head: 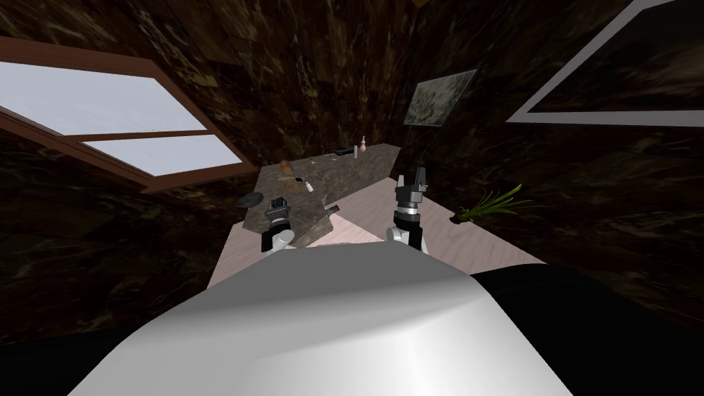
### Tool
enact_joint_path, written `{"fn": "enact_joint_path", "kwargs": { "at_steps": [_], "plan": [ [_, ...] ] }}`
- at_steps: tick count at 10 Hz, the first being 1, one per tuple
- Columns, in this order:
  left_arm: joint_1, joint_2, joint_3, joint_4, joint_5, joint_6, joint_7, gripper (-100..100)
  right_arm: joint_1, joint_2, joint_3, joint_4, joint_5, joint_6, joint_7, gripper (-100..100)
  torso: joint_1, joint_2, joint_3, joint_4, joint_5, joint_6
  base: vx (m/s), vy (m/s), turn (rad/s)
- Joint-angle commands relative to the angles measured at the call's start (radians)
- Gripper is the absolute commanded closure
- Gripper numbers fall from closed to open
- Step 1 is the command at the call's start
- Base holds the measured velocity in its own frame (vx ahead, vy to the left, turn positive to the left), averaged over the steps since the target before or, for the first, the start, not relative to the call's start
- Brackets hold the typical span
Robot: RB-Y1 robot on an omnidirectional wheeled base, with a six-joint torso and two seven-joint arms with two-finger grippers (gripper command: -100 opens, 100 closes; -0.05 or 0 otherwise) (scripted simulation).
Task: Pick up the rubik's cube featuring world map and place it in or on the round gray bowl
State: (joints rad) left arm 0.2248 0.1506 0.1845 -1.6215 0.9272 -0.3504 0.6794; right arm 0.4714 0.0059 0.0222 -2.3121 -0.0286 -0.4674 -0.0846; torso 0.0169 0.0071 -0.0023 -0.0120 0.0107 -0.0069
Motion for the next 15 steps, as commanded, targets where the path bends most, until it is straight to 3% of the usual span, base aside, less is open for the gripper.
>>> {"fn": "enact_joint_path", "kwargs": {
  "at_steps": [1, 2, 3, 6, 15],
  "plan": [
    [-0.006, 0.005, 0.034, -0.008, 0.004, 0.029, 0.003, 100, 0.000, 0.000, 0.000, 0.000, 0.000, 0.000, 0.000, 0, 0.000, 0.000, 0.000, 0.000, 0.000, 0.000, 0.019, 0.158, -0.070],
    [-0.013, 0.009, 0.054, -0.007, 0.004, 0.046, 0.007, 100, 0.000, 0.000, 0.000, 0.000, 0.000, 0.000, 0.000, 0, 0.002, -0.002, -0.001, -0.001, 0.000, 0.000, 0.042, 0.149, -0.051],
    [-0.026, 0.018, 0.096, -0.003, -0.002, 0.084, 0.018, 100, 0.000, 0.000, 0.000, 0.000, 0.000, 0.000, 0.000, 0, 0.002, -0.004, -0.002, -0.001, 0.000, 0.000, 0.071, 0.176, -0.066],
    [-0.043, 0.030, 0.157, 0.008, -0.018, 0.147, 0.038, 100, 0.000, 0.000, 0.000, 0.000, 0.000, 0.000, 0.000, 0, 0.008, -0.011, -0.007, -0.003, 0.001, 0.000, 0.113, 0.218, -0.028],
    [-0.057, 0.056, 0.316, 0.065, -0.076, 0.337, 0.091, 100, 0.000, 0.000, 0.000, 0.000, 0.000, 0.000, 0.000, 0, 0.002, -0.011, -0.007, -0.004, -0.001, 0.001, 0.113, 0.171, -0.012]
  ]
}}
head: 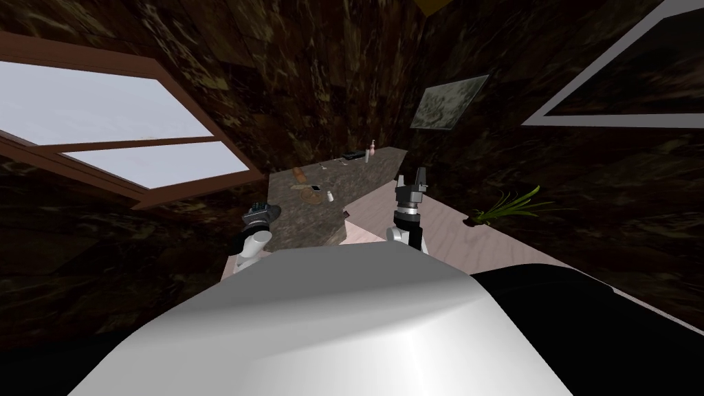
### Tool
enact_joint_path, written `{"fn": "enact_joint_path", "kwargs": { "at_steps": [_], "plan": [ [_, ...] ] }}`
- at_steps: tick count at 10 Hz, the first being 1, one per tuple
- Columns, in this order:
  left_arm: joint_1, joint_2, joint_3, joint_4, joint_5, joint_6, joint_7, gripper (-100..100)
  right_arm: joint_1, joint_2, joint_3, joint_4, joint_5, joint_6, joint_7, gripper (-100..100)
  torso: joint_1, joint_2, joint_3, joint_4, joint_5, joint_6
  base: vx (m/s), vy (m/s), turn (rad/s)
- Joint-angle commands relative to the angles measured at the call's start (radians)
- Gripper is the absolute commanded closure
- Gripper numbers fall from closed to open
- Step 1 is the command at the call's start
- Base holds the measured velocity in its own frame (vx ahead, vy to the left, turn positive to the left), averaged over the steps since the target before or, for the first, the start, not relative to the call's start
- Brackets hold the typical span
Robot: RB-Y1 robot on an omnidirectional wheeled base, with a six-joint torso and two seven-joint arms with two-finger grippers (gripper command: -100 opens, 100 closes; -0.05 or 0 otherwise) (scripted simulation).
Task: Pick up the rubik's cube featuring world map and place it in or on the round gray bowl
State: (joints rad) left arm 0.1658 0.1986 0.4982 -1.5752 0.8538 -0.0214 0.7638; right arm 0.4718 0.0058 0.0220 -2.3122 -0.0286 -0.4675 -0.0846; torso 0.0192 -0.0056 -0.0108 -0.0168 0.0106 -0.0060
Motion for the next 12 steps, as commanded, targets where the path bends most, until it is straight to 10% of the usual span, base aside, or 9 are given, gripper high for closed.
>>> {"fn": "enact_joint_path", "kwargs": {
  "at_steps": [1, 2, 3, 7, 8, 9, 12],
  "plan": [
    [0.011, 0.004, 0.006, 0.032, -0.005, 0.021, 0.007, 100, 0.000, 0.000, 0.000, 0.000, 0.000, 0.000, 0.000, 0, 0.000, 0.000, 0.000, 0.000, 0.000, 0.000, 0.024, 0.074, -0.046],
    [0.004, 0.008, 0.003, 0.025, -0.002, 0.008, 0.006, 100, 0.000, 0.000, 0.000, 0.000, 0.000, 0.000, 0.000, 0, -0.007, 0.005, 0.002, 0.000, 0.000, 0.001, -0.012, 0.009, -0.016],
    [0.006, 0.009, 0.002, 0.030, -0.002, 0.010, 0.007, -100, 0.000, 0.000, 0.000, 0.000, 0.000, 0.000, 0.000, 0, -0.013, 0.008, 0.005, 0.002, -0.003, 0.001, 0.000, 0.000, 0.000],
    [0.006, 0.009, 0.002, 0.030, -0.002, 0.010, 0.007, -100, 0.000, 0.000, 0.000, 0.000, 0.000, 0.000, 0.000, 0, -0.016, 0.010, 0.006, 0.002, -0.004, 0.001, 0.000, 0.000, 0.000],
    [0.006, 0.009, 0.002, 0.030, -0.002, 0.010, 0.007, 0, 0.000, 0.000, 0.000, 0.000, 0.000, 0.000, 0.000, 0, -0.016, 0.010, 0.006, 0.002, -0.004, 0.001, 0.000, 0.000, 0.000],
    [0.015, 0.031, 0.025, 0.002, 0.011, 0.050, 0.019, -100, 0.000, 0.000, 0.000, 0.000, 0.000, 0.000, 0.000, 0, -0.016, 0.010, 0.006, 0.002, -0.004, 0.001, 0.025, -0.035, 0.052],
    [0.028, 0.065, 0.060, -0.041, 0.030, 0.110, 0.038, -100, 0.000, 0.001, 0.000, 0.000, 0.000, 0.000, 0.000, 0, -0.022, 0.007, 0.004, 0.002, -0.005, 0.001, 0.050, -0.078, 0.054]
  ]
}}
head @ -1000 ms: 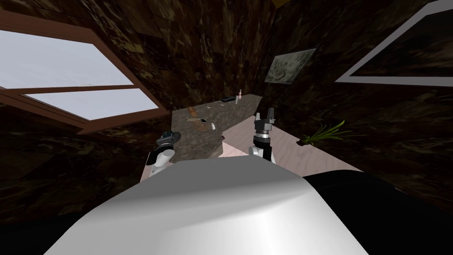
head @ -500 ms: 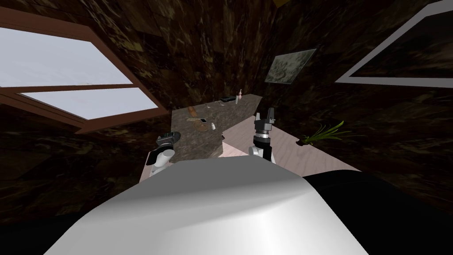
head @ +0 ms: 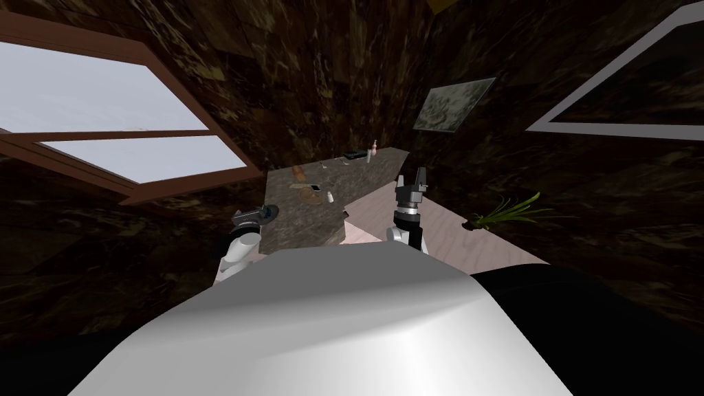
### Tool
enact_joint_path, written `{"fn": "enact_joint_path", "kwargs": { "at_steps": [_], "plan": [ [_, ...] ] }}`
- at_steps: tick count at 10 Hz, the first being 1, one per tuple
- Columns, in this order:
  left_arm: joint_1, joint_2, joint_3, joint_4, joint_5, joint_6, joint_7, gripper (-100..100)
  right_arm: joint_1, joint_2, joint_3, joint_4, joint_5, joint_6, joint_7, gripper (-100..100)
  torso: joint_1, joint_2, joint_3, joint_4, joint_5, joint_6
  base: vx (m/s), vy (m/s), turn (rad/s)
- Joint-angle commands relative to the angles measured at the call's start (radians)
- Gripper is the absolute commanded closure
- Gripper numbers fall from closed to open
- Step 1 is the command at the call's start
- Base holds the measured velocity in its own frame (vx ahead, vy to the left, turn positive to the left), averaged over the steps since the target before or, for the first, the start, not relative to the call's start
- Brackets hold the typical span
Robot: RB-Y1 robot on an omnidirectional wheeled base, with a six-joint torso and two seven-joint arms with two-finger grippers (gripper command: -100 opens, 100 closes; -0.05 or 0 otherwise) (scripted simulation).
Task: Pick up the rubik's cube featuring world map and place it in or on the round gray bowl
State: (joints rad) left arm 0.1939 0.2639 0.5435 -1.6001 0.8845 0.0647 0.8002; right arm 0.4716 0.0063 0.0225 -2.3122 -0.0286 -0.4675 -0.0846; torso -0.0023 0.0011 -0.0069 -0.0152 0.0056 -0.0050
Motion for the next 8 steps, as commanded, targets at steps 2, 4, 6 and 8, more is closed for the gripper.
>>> {"fn": "enact_joint_path", "kwargs": {
  "at_steps": [2, 4, 6, 8],
  "plan": [
    [0.009, 0.022, 0.037, -0.045, 0.013, 0.063, 0.013, -100, 0.000, 0.000, 0.000, 0.000, 0.000, 0.000, 0.000, 0, 0.001, 0.001, 0.000, 0.000, 0.000, 0.000, 0.038, -0.059, 0.047],
    [0.018, 0.044, 0.060, -0.073, 0.026, 0.103, 0.026, -100, 0.000, 0.000, 0.000, 0.000, 0.000, 0.000, 0.000, 0, 0.002, 0.001, 0.000, 0.000, 0.000, 0.000, 0.035, -0.052, 0.063],
    [0.016, 0.049, 0.066, -0.076, 0.026, 0.111, 0.027, -100, 0.000, 0.000, 0.000, 0.000, 0.000, 0.000, 0.000, 0, 0.001, 0.001, 0.000, 0.000, 0.000, 0.000, 0.027, -0.048, 0.023],
    [0.016, 0.050, 0.067, -0.076, 0.027, 0.114, 0.028, 0, 0.000, 0.000, 0.000, 0.000, 0.000, 0.000, 0.000, 0, 0.004, 0.002, 0.001, 0.000, 0.001, 0.000, 0.001, -0.003, -0.001]
  ]
}}
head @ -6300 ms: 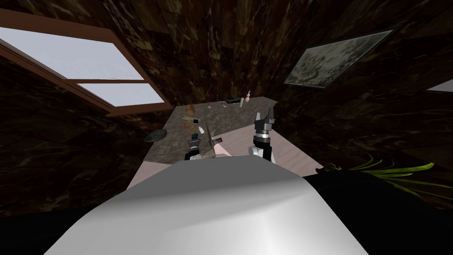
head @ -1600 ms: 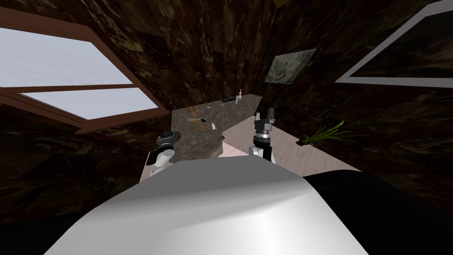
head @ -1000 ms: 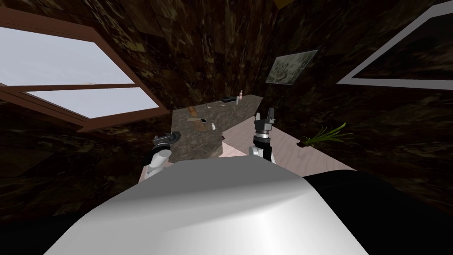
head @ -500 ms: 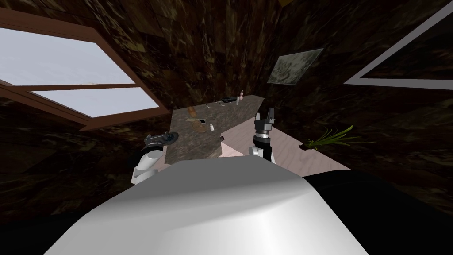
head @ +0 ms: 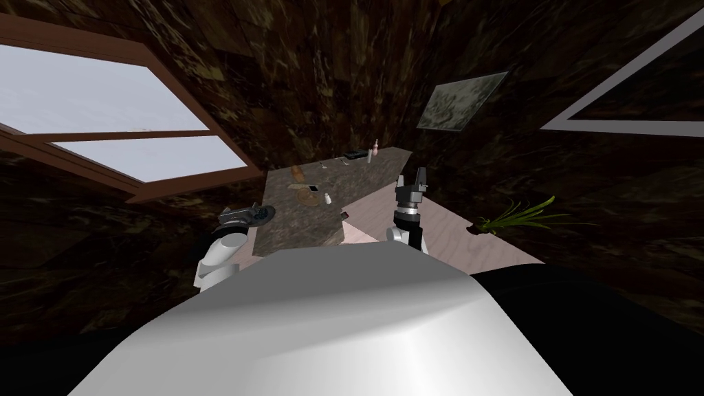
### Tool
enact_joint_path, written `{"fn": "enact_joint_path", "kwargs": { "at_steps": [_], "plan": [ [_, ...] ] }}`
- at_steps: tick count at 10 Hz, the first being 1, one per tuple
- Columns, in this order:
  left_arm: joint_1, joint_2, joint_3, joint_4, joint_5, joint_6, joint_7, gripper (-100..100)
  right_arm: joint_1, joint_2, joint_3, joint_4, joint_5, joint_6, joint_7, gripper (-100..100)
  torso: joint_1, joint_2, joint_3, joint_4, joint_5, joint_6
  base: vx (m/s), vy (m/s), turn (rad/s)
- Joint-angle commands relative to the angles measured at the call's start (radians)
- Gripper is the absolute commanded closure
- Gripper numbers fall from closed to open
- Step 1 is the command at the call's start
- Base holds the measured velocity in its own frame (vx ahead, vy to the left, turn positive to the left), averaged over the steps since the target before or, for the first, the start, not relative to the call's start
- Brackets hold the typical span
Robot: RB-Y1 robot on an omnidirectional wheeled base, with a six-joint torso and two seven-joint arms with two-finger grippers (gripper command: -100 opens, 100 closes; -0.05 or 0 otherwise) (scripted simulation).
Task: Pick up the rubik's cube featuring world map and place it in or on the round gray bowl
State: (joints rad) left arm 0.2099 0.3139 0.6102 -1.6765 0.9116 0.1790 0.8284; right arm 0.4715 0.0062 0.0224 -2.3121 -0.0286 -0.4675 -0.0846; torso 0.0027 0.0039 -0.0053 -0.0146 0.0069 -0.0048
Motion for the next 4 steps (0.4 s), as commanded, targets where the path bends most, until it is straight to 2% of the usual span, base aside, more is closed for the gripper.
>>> {"fn": "enact_joint_path", "kwargs": {
  "at_steps": [1, 4],
  "plan": [
    [0.000, 0.000, 0.000, 0.000, 0.000, 0.000, 0.000, 0, 0.000, 0.000, 0.000, 0.000, 0.000, 0.000, 0.000, 0, 0.000, 0.000, 0.000, 0.000, 0.000, 0.000, 0.000, 0.000, 0.000],
    [0.000, 0.000, 0.000, 0.000, 0.000, 0.000, 0.000, 0, 0.000, 0.000, 0.000, 0.000, 0.000, 0.000, 0.000, 0, 0.000, 0.000, 0.000, 0.000, 0.000, 0.000, 0.000, 0.000, 0.000]
  ]
}}
